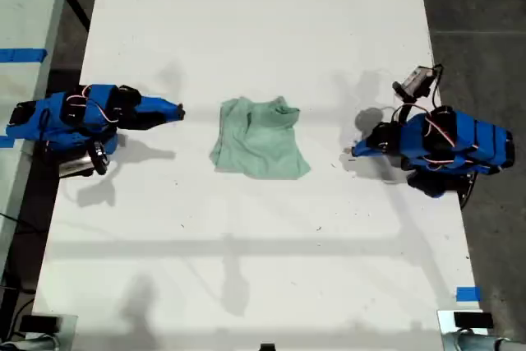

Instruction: Fold tshirt

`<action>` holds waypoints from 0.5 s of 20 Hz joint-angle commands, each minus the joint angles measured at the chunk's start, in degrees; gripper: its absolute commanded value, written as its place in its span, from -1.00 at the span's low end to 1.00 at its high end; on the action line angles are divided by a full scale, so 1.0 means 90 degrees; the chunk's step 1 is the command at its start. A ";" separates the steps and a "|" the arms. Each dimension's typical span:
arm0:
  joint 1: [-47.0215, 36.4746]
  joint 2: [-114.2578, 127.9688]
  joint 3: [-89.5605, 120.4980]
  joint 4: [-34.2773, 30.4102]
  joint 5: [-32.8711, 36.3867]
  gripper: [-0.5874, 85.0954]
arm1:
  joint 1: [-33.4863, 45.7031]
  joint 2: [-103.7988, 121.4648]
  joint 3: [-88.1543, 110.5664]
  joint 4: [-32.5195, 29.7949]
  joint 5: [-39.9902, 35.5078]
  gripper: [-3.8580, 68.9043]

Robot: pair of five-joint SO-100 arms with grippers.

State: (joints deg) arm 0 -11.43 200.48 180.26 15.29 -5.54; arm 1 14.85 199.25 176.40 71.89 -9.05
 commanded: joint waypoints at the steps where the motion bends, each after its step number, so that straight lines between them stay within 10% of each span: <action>1: 0.0176 0.0664 -0.0420 -0.0449 -0.0020 -0.98 | 0.0117 0.0059 -0.0039 0.0000 -0.4277 -0.78; 10: 0.0557 0.0664 -0.0420 -0.0908 -0.0020 -0.98 | 0.0068 0.0059 -0.0068 0.0068 -0.4111 -0.80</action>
State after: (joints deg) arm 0 -8.09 200.48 179.47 8.96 -5.54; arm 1 15.29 199.42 176.48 72.07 -45.18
